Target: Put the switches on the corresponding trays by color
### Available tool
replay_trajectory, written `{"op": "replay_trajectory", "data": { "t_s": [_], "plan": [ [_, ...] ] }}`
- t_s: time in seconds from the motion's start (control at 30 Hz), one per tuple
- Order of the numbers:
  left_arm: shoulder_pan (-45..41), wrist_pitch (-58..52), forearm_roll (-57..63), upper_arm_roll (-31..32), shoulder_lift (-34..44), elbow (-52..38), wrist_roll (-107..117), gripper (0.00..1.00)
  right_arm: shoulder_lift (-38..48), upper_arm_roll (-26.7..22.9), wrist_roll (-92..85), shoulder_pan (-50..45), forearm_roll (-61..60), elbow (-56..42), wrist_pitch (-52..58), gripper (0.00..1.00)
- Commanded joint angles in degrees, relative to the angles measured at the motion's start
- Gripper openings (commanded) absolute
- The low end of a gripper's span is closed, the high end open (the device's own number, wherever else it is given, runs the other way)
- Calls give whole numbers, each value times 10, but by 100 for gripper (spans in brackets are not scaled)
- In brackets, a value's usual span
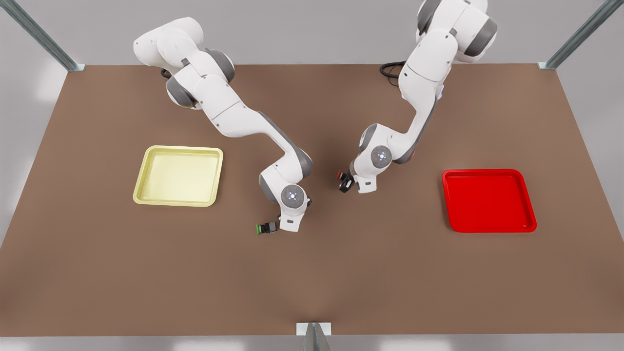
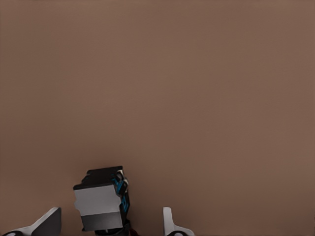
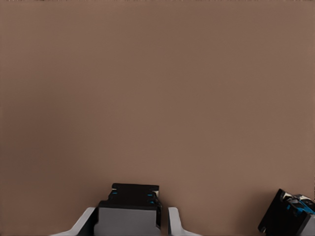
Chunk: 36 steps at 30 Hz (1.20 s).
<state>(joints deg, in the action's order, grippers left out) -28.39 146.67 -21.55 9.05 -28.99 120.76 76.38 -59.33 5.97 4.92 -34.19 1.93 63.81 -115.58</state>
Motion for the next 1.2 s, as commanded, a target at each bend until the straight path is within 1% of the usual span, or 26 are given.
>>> {"op": "replay_trajectory", "data": {
  "t_s": [0.0, 0.23, 0.37, 0.53, 0.8, 0.93, 1.0, 1.03, 1.07, 1.13, 1.17],
  "plan": [
    [0, 3, -2, 0, 0, 1, 0, 99, 0, 0, 0, 0, 0, 0, 0, 59],
    [8, 11, -4, 2, 4, 11, 0, 99, 0, -1, 0, 0, 0, 0, 1, 58],
    [11, 22, -44, 2, 8, 31, 1, 99, 0, -1, -1, 0, 0, 0, 0, 56],
    [-1, 18, -80, 4, 19, 32, 2, 99, 1, -1, -3, 1, 0, 0, 2, 55],
    [5, 31, -59, -2, 25, 32, -16, 99, 3, 0, -4, 1, -1, 0, 5, 55],
    [6, 41, -51, -3, 17, 33, -16, 97, 2, 0, -4, 1, -1, 2, 2, 55],
    [8, 44, -50, -4, 12, 33, -17, 96, 2, 0, -4, 1, -1, 1, 2, 54],
    [8, 45, -50, -4, 11, 33, -17, 93, 2, 0, -4, 1, -1, 1, 4, 54],
    [8, 51, -50, -4, 10, 33, -17, 86, 2, 0, -3, 1, -1, 1, 4, 54],
    [8, 51, -44, -3, 10, 33, -18, 69, 3, 1, -4, 1, -1, 1, 6, 54],
    [8, 52, -42, -3, 10, 33, -18, 58, 3, 2, -4, 2, -1, 1, 6, 54]
  ]
}}
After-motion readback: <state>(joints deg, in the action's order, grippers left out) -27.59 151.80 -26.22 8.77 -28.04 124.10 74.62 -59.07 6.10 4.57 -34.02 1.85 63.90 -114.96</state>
